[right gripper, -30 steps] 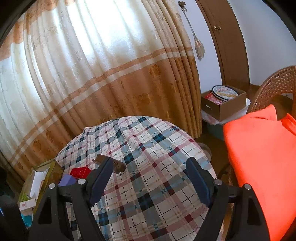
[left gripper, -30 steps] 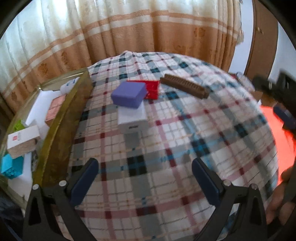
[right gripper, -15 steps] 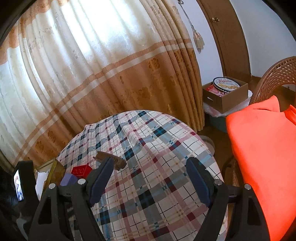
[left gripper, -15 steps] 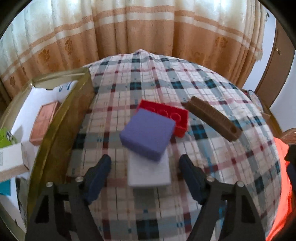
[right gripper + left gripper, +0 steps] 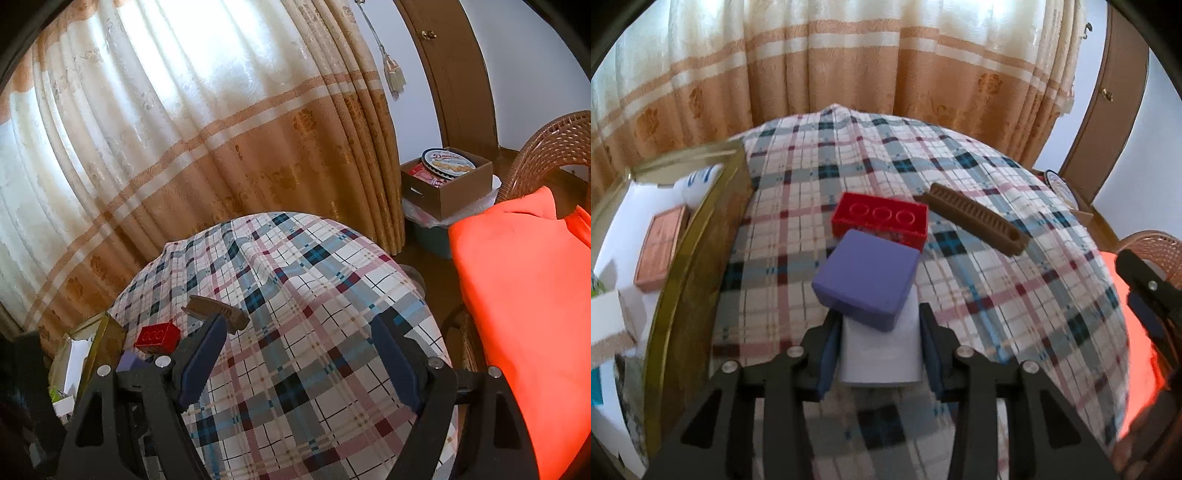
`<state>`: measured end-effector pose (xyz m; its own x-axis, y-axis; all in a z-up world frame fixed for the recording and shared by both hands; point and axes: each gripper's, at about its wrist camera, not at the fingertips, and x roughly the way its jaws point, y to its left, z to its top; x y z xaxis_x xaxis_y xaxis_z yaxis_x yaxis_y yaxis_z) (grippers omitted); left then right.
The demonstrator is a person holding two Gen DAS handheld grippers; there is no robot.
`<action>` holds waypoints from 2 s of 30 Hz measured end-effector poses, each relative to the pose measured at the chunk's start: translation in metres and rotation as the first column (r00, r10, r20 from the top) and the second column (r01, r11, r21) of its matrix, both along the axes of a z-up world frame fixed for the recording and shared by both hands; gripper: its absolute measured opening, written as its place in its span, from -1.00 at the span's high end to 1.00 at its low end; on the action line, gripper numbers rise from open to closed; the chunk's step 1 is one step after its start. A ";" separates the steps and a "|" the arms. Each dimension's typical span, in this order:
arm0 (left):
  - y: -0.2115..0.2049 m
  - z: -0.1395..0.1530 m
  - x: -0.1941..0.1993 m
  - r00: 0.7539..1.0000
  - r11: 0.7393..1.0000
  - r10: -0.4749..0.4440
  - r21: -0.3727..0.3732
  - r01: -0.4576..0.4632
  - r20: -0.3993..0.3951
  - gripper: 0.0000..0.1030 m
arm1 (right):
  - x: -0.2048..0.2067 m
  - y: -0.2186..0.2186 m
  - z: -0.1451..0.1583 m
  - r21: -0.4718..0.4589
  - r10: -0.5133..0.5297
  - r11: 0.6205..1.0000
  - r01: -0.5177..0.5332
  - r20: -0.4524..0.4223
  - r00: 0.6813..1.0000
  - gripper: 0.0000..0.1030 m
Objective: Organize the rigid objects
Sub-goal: 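Grasp the white charger under the purple cube with the left gripper, then grasp the purple foam cube off the charger with the right gripper, then lift the white charger with the left gripper while the right gripper lifts the purple cube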
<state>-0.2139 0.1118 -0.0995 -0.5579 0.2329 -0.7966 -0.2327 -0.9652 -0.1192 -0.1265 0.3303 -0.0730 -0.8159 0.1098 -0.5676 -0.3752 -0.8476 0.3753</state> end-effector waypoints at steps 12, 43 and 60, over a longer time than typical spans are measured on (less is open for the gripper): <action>-0.011 -0.001 0.036 0.995 0.995 -0.100 -0.026 0.099 -0.007 0.24 | -0.024 -0.044 -0.003 0.017 0.300 0.954 -0.301 0.035 0.953 -0.61; -0.006 -0.003 0.043 0.989 0.987 -0.143 -0.083 0.140 -0.030 0.23 | -0.078 -0.114 -0.030 -0.134 0.739 0.673 -0.727 0.127 0.661 0.13; -0.004 -0.003 0.043 0.998 0.994 -0.049 -0.097 0.046 -0.032 0.22 | -0.062 -0.066 -0.025 -0.039 0.364 0.931 -0.363 0.190 0.912 0.13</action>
<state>-0.1704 0.1083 -0.1024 -0.5755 0.1825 -0.7971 -0.2807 -0.9597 -0.0171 -0.1890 0.2648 -0.0985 -0.6758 -0.1755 -0.7158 -0.1059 -0.9380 0.3300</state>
